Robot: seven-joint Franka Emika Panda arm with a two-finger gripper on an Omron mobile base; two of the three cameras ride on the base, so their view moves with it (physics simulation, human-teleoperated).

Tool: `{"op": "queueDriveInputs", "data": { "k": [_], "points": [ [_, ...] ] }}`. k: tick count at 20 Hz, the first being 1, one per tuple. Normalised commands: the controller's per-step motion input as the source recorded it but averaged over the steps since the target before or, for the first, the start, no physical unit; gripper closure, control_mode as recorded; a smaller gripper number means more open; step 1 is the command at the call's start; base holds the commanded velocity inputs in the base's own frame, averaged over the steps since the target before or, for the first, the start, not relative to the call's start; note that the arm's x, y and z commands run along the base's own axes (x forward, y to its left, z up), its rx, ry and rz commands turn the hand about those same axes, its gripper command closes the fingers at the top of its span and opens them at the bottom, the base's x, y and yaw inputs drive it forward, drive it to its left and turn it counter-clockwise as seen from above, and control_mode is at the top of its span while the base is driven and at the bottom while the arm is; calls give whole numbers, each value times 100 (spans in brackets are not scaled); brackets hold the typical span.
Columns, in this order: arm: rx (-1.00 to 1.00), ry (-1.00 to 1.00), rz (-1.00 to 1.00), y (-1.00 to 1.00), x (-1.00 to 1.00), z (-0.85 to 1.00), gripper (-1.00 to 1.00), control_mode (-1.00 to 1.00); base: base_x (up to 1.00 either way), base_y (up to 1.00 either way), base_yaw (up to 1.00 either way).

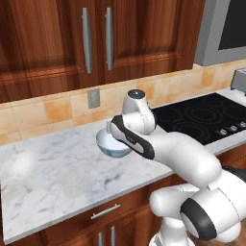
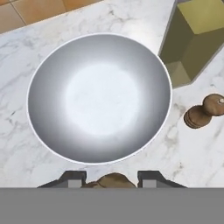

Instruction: Retrieve the bottle and the shaker from the cabinet and place them next to the mixing bowl on the counter. Then add garlic from the fridge to the mixing bowl.

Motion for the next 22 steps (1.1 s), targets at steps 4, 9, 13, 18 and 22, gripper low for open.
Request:
{"op": "queueDriveInputs", "data": {
  "k": [4, 9, 13, 18, 22],
  "points": [
    [0, 0, 0, 0, 51, -8, 100, -100, 0, 0, 0],
    [0, 0, 0, 10, 34, 0, 100, -100, 0, 0, 0],
    [0, 0, 0, 19, 14, -3, 100, -100, 0, 0, 0],
    [0, 0, 0, 10, 22, -15, 100, -100, 0, 0, 0],
    [0, 0, 0, 3, 10, -26, 100, -100, 0, 0, 0]
  ]
}}
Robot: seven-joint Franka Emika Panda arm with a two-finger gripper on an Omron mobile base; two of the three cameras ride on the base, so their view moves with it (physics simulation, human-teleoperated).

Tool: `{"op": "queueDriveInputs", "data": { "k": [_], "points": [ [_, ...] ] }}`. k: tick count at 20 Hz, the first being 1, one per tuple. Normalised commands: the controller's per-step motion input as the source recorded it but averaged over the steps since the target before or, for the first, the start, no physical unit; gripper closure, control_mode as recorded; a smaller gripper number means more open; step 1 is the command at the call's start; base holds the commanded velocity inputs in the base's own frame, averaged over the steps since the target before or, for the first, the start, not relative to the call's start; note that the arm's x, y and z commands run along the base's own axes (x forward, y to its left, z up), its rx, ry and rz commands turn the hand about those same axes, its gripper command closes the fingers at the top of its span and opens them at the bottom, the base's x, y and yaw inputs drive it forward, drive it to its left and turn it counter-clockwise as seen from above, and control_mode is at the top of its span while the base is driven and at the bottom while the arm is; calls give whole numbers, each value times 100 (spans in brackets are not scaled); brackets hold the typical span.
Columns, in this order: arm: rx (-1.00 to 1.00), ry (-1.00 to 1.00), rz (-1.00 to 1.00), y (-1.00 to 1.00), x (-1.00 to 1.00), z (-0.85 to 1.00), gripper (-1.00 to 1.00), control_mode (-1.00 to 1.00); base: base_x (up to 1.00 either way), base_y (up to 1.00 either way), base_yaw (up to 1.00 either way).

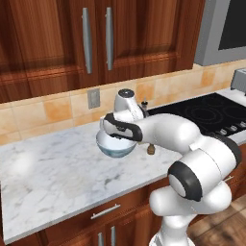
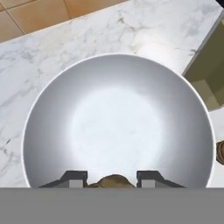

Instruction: Retrieve the bottle and the shaker from the cabinet and place them next to the mixing bowl on the counter. Then add garlic from the fridge to the mixing bowl.

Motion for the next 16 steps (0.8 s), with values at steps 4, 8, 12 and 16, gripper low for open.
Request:
{"op": "queueDriveInputs", "data": {
  "k": [4, 8, 12, 16],
  "points": [
    [0, 0, 0, 0, 4, -29, 100, -100, 0, 0, 0],
    [0, 0, 0, 0, 1, -23, 100, -100, 0, 0, 0],
    [0, 0, 0, 0, 1, -22, 100, -100, 0, 0, 0],
    [0, 0, 0, 0, 0, -15, 100, -100, 0, 0, 0]
  ]
}}
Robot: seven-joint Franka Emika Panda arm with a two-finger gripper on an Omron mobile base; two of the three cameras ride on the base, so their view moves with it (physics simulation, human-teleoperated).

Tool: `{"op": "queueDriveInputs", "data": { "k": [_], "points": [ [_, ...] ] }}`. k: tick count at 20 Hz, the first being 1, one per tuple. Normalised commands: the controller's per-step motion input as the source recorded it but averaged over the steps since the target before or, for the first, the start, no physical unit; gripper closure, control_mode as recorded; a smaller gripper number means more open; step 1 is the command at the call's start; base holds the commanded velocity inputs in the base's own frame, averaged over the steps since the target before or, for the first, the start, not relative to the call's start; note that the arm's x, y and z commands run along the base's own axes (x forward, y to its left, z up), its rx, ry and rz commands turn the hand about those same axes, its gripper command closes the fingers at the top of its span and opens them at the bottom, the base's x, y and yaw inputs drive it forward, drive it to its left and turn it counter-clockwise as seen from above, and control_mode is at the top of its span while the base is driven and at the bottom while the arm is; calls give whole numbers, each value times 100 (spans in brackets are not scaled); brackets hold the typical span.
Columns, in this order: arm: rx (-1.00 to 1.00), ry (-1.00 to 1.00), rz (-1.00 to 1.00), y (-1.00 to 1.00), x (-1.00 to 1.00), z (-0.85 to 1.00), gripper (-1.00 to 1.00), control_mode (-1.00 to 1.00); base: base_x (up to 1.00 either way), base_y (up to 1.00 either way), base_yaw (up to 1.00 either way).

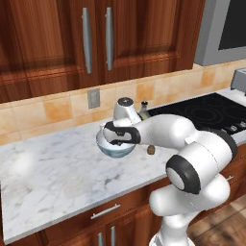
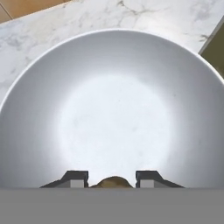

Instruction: Retrieve the bottle and the shaker from the cabinet and place them next to the mixing bowl on the counter. Then add garlic from the fridge to the mixing bowl.

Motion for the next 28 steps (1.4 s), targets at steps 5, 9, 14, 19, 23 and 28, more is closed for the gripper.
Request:
{"op": "queueDriveInputs", "data": {
  "k": [5, 9, 14, 19, 23, 28],
  "points": [
    [0, 0, 0, 0, 0, -5, 100, -100, 0, 0, 0],
    [0, 0, 0, 0, 0, 0, 100, -100, 0, 0, 0],
    [0, 0, 0, 0, 0, 0, 100, -100, 0, 0, 0],
    [0, 0, 0, 0, 0, 0, -100, -100, 0, 0, 0],
    [0, 0, 0, 0, 0, 0, -100, -100, 0, 0, 0],
    [0, -3, 0, 0, -4, 33, -100, -100, 0, 0, 0]
  ]
}}
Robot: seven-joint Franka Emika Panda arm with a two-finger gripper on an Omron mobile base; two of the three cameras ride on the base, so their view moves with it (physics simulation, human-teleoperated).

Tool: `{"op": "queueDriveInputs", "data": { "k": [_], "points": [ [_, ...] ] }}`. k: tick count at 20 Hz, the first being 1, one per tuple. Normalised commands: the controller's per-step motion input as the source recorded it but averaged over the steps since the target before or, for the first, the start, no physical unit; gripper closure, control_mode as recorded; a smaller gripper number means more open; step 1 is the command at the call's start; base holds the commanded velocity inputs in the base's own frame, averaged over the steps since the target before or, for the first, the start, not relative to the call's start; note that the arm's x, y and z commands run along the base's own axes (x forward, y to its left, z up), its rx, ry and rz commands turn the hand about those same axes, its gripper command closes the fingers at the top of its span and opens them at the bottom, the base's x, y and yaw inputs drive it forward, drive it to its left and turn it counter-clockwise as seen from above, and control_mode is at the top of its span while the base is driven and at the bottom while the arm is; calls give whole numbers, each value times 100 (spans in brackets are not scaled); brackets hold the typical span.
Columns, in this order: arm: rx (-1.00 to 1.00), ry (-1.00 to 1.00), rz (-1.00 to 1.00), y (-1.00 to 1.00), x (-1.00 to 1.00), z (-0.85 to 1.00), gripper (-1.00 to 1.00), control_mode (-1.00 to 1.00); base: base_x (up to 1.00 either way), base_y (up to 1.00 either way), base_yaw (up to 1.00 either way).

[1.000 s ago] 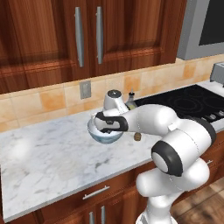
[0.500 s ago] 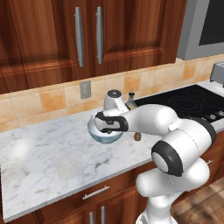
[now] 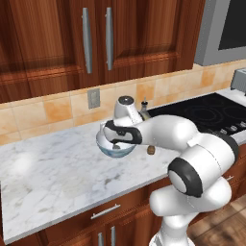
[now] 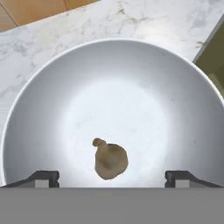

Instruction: Retrieve the bottle and the shaker from the cabinet and place them next to the mixing bowl on the counter. Then add garlic from the fridge to the mixing bowl.

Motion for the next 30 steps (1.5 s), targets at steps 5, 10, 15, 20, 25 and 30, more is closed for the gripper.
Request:
{"op": "queueDriveInputs", "data": {
  "k": [5, 10, 15, 20, 25, 30],
  "points": [
    [0, -10, 0, 0, -38, 40, -100, -100, 0, 0, 0],
    [0, -12, 0, 0, -46, 34, -100, -100, 0, 0, 0],
    [0, -12, 0, 0, -60, 58, -100, -100, 0, 0, 0],
    [3, -3, 1, -15, -89, 58, -100, -100, 0, 0, 0],
    [6, 0, 4, -35, -100, 56, -100, -100, 0, 0, 0],
    [4, -2, 4, -37, -97, 68, -100, -100, 0, 0, 0]
  ]
}}
